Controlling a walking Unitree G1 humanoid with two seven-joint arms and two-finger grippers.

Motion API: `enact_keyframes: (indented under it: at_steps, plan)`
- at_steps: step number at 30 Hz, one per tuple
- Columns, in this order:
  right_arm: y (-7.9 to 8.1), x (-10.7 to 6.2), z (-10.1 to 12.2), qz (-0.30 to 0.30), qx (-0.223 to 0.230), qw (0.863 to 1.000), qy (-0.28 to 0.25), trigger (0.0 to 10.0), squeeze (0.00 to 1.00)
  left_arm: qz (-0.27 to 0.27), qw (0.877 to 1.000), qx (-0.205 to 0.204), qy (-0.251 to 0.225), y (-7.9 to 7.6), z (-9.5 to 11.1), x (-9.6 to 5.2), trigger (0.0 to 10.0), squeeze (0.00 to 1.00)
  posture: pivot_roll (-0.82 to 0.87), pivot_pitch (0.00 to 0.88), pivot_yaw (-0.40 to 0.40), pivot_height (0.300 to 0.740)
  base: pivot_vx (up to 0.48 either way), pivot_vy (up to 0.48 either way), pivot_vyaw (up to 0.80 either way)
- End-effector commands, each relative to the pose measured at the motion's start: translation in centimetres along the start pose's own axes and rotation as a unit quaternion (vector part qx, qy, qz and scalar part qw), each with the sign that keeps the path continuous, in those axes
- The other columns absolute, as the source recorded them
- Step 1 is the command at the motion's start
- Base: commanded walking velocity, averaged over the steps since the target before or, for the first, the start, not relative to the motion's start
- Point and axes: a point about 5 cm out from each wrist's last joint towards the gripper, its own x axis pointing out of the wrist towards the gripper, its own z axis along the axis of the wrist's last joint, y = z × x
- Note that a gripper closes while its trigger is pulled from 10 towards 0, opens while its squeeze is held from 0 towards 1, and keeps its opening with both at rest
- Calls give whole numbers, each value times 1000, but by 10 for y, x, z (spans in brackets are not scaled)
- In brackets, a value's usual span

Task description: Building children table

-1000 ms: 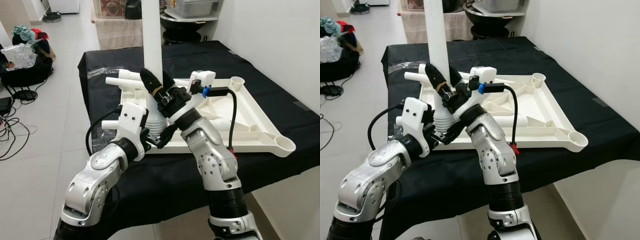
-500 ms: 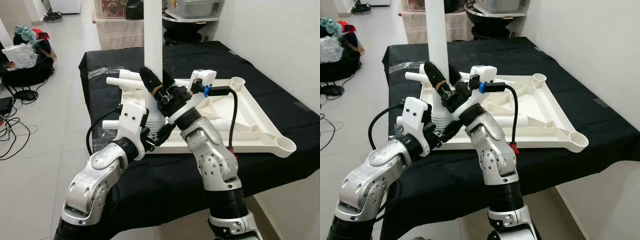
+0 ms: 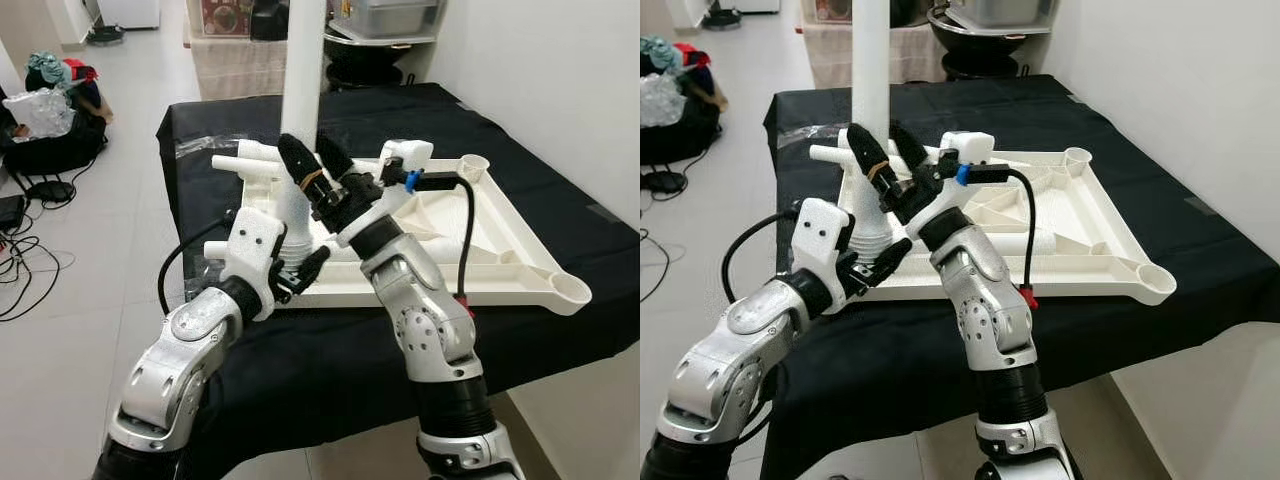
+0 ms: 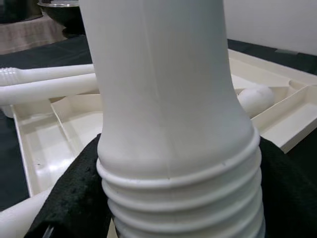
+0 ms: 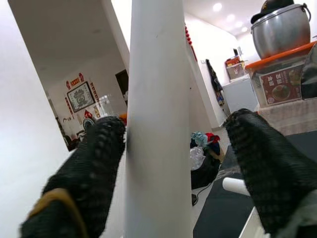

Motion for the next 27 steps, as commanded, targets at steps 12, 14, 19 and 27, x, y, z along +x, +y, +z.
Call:
enact_keyframes:
  at_steps: [12, 14, 19, 27]
  plan:
    - [-16, 6, -3, -6, 1, 995, 95, 10000, 0, -34, 991, 127, 22, 4, -15, -16, 10000, 0, 44, 35, -43, 740, 0, 0, 0]
    - [-14, 8, -3, 19, -12, 993, 118, 10000, 0, -41, 989, 142, 24, 4, -16, -18, 10000, 0, 43, 34, -45, 740, 0, 0, 0]
    - [-9, 9, -6, 52, 18, 985, 165, 10000, 0, -54, 981, 184, 25, 4, -19, -21, 10000, 0, 44, 30, -48, 740, 0, 0, 0]
    - [-7, 9, -9, 48, 94, 976, 192, 10000, 0, -65, 977, 201, 16, 1, -20, -23, 10000, 0, 48, 35, -48, 740, 0, 0, 0]
